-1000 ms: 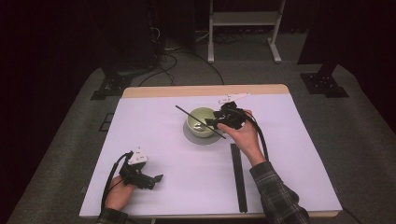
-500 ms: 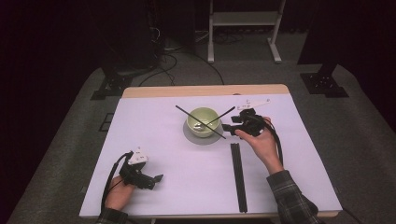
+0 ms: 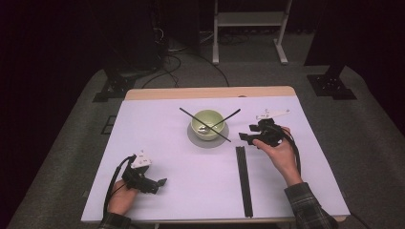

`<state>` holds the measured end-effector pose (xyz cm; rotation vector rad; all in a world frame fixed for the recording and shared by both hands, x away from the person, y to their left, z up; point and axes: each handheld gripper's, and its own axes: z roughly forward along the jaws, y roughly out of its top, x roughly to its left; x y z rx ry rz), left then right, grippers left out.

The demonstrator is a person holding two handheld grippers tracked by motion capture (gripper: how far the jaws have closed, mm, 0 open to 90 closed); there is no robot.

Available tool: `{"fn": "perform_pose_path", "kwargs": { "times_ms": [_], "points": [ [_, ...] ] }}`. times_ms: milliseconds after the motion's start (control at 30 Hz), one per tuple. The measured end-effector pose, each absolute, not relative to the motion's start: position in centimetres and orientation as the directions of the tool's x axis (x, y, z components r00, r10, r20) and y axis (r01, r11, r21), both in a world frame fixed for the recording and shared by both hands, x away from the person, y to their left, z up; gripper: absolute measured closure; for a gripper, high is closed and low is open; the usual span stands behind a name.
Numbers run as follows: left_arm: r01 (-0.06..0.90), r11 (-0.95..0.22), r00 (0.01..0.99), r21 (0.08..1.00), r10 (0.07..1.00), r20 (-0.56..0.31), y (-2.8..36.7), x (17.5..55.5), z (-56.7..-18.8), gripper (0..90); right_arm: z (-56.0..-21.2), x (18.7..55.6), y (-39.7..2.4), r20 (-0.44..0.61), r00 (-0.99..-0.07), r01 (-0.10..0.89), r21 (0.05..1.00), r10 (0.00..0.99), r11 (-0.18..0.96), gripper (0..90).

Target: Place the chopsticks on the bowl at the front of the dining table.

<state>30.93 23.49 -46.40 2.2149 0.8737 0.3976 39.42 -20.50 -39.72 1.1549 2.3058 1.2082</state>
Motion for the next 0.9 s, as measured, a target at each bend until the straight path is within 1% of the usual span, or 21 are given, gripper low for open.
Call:
{"fn": "perform_pose_path", "kwargs": {
  "times_ms": [333,667,900],
  "points": [
    [0.471,-0.518,0.724,0.714,0.690,0.023,23.5,30.9,-46.4,0.0,-41.5,38.7,-21.6,0.098,-0.617,0.538,0.777,0.781,0.327,37.6],
    [0.470,-0.519,0.724,0.714,0.689,0.024,23.5,30.9,-46.4,0.0,-44.2,39.2,-21.9,0.103,-0.596,0.592,0.727,0.796,0.349,36.8],
    [0.470,-0.519,0.724,0.714,0.689,0.024,23.5,30.9,-46.4,0.0,-44.8,39.3,-21.4,0.108,-0.598,0.603,0.714,0.794,0.357,36.8]
  ]
}}
